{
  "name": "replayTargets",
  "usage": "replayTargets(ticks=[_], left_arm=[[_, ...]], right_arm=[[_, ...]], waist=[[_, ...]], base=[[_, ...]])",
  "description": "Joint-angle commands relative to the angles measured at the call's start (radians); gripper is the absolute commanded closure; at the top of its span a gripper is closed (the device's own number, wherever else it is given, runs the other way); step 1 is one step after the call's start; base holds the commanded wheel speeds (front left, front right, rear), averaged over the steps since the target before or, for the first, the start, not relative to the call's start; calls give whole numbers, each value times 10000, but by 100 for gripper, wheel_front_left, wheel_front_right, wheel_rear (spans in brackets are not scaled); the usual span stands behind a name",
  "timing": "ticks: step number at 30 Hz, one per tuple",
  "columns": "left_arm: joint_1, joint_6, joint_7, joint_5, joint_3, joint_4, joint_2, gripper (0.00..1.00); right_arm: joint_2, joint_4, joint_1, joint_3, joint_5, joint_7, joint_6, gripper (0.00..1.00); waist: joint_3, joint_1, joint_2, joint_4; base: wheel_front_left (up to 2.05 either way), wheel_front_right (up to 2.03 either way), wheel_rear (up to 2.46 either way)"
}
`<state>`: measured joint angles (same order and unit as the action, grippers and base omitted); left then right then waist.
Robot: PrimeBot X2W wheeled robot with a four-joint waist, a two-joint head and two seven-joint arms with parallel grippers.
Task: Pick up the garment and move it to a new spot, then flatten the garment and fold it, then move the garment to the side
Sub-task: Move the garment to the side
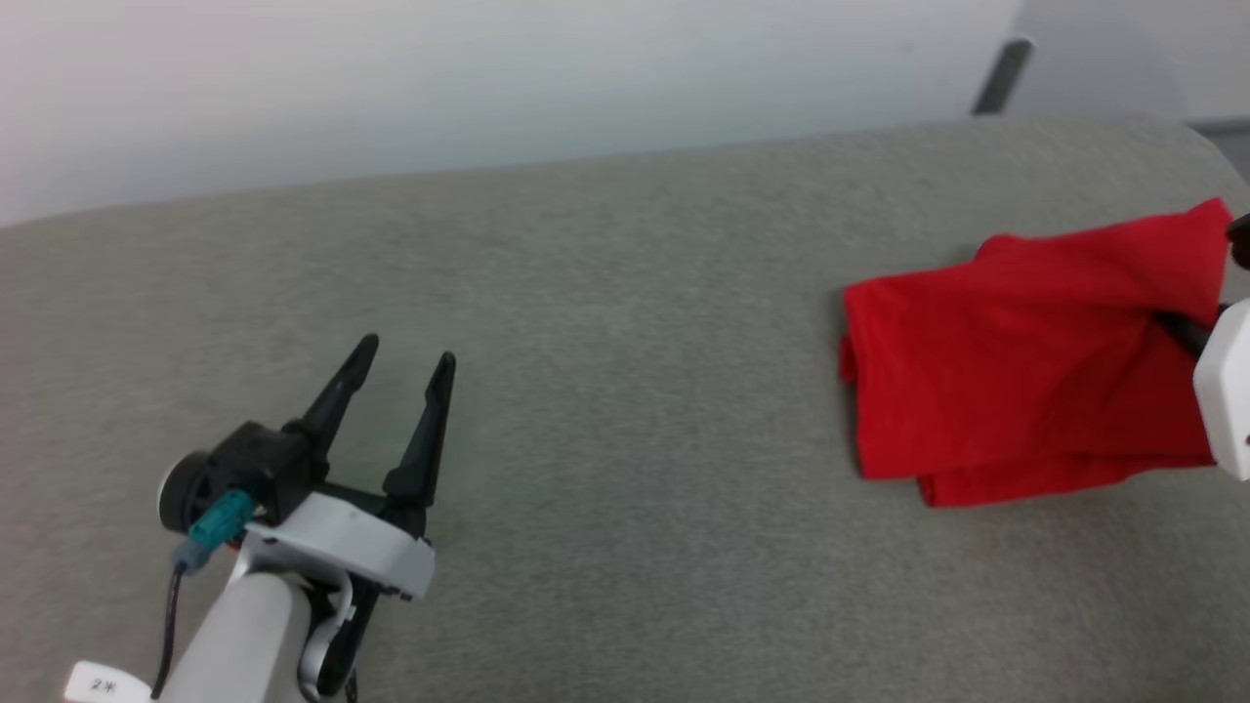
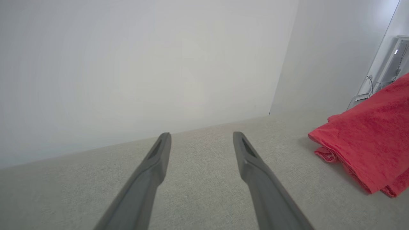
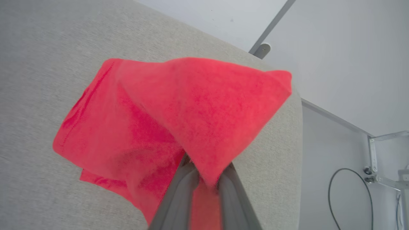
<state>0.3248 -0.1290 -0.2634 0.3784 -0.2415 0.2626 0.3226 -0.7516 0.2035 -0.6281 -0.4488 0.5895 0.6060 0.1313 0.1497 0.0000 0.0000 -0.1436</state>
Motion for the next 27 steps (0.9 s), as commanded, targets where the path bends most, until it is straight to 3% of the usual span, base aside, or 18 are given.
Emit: replayTargets(ticks=[1,14,21,27], left_arm=[[162,-16,0,13,-32,-42,48,0],[1222,-16,0,171,-753,83,380,0],[1613,-17,0,326,-1090,123,510,0],[1925,-17,-2,427,-1356,198,608,0]], right_arm=[[-114,41,-184,-115,20,-181,-11,100],[-1476,1760,-1532,-1905,139,-2606,-12,100],[-1770,3184,-2137,-2794,-110,-3763,-12,100],[-1908,4423,-2865,-3604,-1026,-5047,-12,100]], waist=[[605,0,0,-686],[1626,0,0,-1344],[2048,0,0,-1157],[2406,0,0,-813]], base=[[0,0,0],[0,0,0],[0,0,0],[0,0,0]])
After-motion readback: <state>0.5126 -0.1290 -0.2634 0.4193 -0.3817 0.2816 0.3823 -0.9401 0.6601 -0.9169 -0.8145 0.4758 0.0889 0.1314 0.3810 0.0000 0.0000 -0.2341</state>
